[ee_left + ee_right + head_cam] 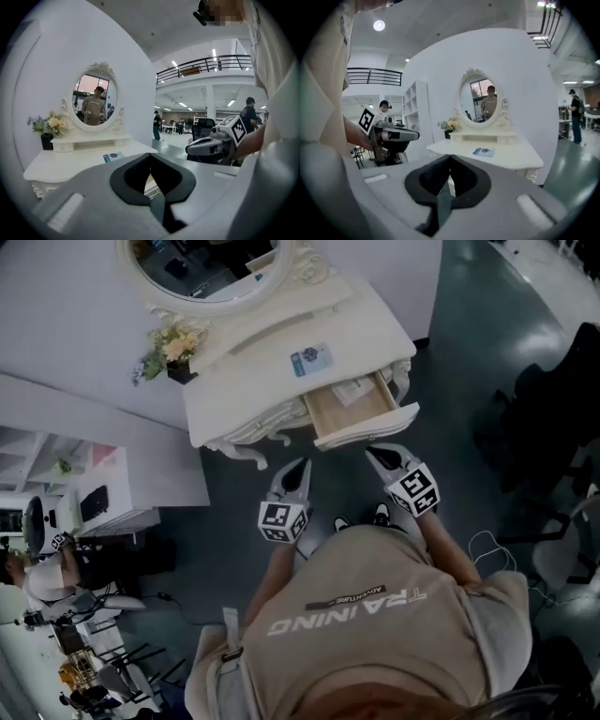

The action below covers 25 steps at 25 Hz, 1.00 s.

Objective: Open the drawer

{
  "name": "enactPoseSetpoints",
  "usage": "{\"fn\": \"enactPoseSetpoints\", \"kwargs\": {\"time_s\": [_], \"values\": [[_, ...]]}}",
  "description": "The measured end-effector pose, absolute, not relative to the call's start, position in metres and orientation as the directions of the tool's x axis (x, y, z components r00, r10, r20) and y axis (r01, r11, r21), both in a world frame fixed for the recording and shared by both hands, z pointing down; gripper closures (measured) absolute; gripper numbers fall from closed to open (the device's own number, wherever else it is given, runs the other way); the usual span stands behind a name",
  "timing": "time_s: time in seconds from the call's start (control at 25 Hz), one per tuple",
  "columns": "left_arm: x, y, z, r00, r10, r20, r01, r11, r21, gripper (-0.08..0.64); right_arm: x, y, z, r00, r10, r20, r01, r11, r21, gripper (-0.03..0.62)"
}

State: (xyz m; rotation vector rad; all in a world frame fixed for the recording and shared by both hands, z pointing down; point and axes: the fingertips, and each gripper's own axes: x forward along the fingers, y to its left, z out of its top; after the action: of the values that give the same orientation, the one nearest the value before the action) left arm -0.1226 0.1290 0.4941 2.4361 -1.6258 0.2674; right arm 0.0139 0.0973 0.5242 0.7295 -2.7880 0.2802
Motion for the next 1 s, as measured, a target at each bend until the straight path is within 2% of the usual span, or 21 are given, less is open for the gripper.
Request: {"fn": "enactPoseSetpoints", "kwargs": {"time_s": [0.2, 0.36, 0.76, 1.0], "values": [[-0.149, 0.141, 0.469, 0.341, -0.926, 0.16, -0.938, -0.323, 0.129, 0.552, -0.011, 0.105, 0.477, -0.861, -0.456, 0.225, -0.471, 0.882, -0.018, 0.589], [-0.161, 0.15, 0.469, 0.348, -0.923, 0.163, -0.936, -0.332, 0.119, 0.552, -0.011, 0.099, 0.452, -0.857, -0.489, 0.165, -0.508, 0.855, -0.104, 0.589], [-0.185, 0.162, 0.428, 0.34, -0.934, 0.113, -0.941, -0.338, 0.031, 0.552, -0.03, 0.113, 0.429, -0.861, -0.474, 0.185, -0.48, 0.877, 0.011, 0.589], [-0.179, 0.175, 0.43, 0.386, -0.916, 0.111, -0.917, -0.369, 0.151, 0.552, -0.03, 0.12, 0.431, -0.876, -0.445, 0.184, -0.461, 0.886, -0.054, 0.589]]}}
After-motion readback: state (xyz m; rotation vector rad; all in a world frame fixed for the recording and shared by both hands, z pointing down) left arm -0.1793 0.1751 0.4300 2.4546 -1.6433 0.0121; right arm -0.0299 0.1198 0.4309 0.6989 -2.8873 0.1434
